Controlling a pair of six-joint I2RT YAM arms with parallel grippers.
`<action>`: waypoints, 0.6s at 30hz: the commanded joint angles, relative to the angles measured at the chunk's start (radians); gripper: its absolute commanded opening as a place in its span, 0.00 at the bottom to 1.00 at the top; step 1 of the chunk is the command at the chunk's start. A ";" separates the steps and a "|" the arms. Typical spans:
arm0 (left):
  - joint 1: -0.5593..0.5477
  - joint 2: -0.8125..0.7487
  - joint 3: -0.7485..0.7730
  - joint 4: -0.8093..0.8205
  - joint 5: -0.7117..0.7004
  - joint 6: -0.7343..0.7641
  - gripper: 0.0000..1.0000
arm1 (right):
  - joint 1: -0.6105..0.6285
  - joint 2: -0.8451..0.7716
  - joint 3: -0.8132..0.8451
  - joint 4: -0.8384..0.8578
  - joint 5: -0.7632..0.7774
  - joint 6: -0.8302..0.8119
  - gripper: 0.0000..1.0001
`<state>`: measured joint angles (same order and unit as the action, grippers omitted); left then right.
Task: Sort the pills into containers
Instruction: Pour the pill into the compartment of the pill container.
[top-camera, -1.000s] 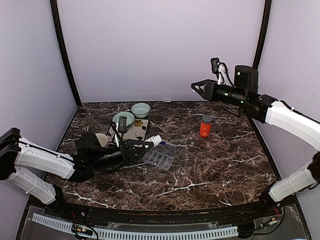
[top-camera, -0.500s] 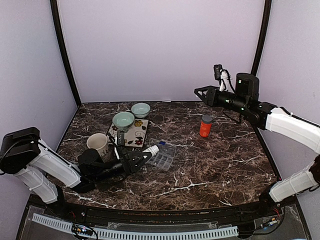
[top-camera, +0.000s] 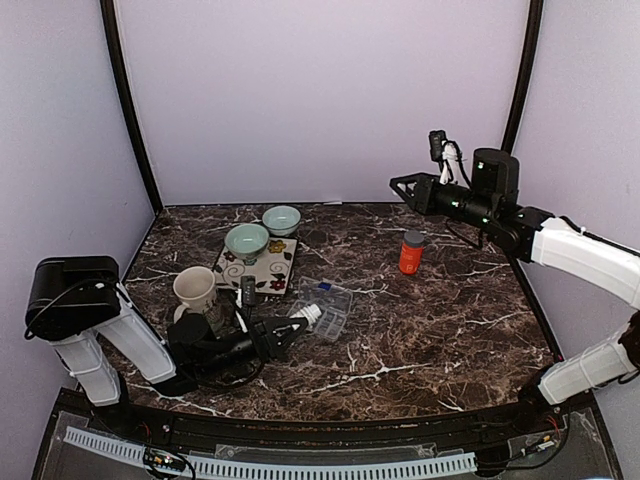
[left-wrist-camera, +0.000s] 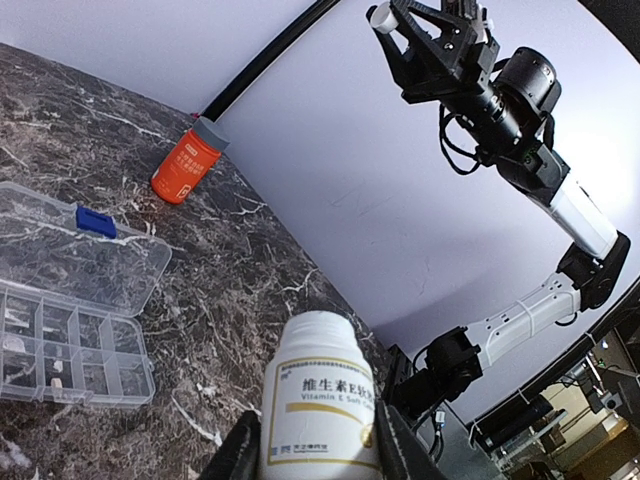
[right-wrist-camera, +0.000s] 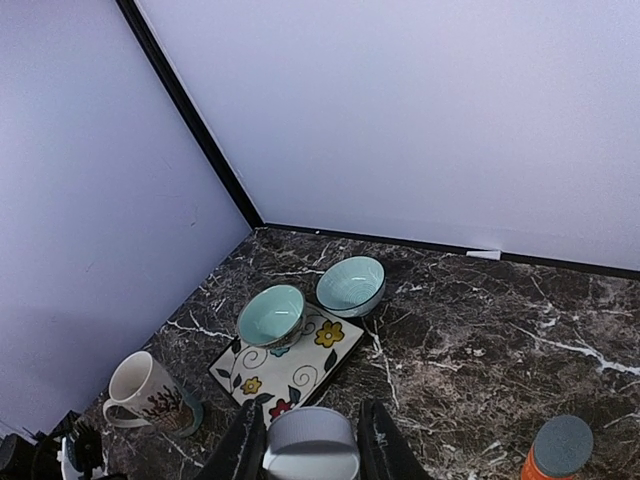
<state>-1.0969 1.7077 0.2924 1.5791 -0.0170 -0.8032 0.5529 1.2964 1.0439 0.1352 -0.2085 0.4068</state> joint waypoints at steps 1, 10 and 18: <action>-0.016 0.031 0.004 0.094 -0.043 -0.009 0.00 | -0.009 -0.038 -0.014 0.055 0.011 0.004 0.00; -0.021 0.095 0.018 0.119 -0.077 -0.019 0.00 | -0.013 -0.047 -0.026 0.059 0.011 0.001 0.00; -0.023 0.156 0.033 0.146 -0.099 -0.031 0.00 | -0.021 -0.047 -0.036 0.064 0.013 -0.004 0.00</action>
<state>-1.1114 1.8393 0.3119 1.5948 -0.0929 -0.8246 0.5438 1.2694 1.0218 0.1432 -0.2070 0.4057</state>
